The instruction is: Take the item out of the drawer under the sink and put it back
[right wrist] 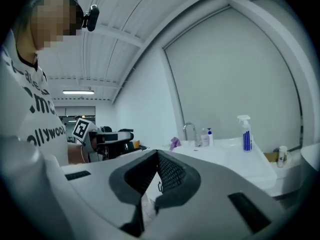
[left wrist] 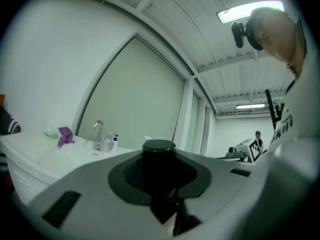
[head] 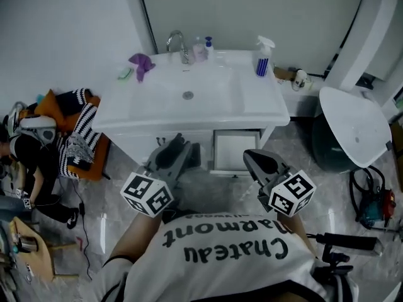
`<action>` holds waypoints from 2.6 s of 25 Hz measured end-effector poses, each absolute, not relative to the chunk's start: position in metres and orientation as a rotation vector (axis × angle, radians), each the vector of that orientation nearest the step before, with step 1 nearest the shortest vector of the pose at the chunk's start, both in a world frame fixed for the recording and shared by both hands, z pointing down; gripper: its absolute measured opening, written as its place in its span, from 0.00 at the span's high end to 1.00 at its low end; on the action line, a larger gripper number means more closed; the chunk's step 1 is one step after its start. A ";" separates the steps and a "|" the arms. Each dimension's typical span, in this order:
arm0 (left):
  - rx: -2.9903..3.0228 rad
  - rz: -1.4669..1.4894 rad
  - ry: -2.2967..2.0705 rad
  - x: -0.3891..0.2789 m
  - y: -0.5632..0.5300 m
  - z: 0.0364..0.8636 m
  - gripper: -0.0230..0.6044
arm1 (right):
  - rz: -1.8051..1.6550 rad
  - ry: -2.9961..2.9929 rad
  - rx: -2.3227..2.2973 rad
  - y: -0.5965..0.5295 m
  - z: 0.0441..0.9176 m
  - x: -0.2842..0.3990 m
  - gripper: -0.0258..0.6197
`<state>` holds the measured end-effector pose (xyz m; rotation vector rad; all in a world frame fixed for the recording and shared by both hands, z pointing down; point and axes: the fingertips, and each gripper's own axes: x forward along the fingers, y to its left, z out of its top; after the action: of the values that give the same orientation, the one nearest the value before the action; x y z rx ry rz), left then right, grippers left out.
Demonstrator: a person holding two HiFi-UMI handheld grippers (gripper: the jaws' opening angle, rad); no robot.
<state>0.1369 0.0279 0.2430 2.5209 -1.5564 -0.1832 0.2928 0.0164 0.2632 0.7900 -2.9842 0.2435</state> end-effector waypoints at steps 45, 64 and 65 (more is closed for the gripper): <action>2.405 -0.209 -1.769 -0.310 0.055 0.228 0.82 | 0.210 -2.886 0.576 -0.007 0.276 -0.200 0.94; 2.442 -0.203 -1.780 -0.344 -0.078 0.210 0.82 | 0.118 -2.883 0.629 -0.143 0.249 -0.218 0.94; 2.440 -0.207 -1.776 -0.345 -0.087 0.210 0.82 | 0.121 -2.881 0.624 -0.151 0.249 -0.219 0.94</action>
<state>-0.3448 -0.0868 0.2103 2.4403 -1.7760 -0.2072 -0.2188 -0.1511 0.2493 0.6240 -2.8809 0.1212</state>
